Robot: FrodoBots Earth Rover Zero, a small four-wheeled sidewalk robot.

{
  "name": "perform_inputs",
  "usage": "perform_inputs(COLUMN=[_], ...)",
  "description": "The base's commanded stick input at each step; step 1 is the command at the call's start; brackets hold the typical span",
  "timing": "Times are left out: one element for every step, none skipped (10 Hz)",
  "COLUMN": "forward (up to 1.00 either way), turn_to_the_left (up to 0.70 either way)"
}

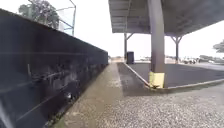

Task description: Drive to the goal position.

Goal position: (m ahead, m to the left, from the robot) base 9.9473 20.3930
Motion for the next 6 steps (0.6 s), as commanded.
perform_inputs(forward=[0.70,0.70,0.70,0.70,0.70,0.70], turn_to_the_left=[0.00,0.00,0.00,-0.01,-0.07,-0.35])
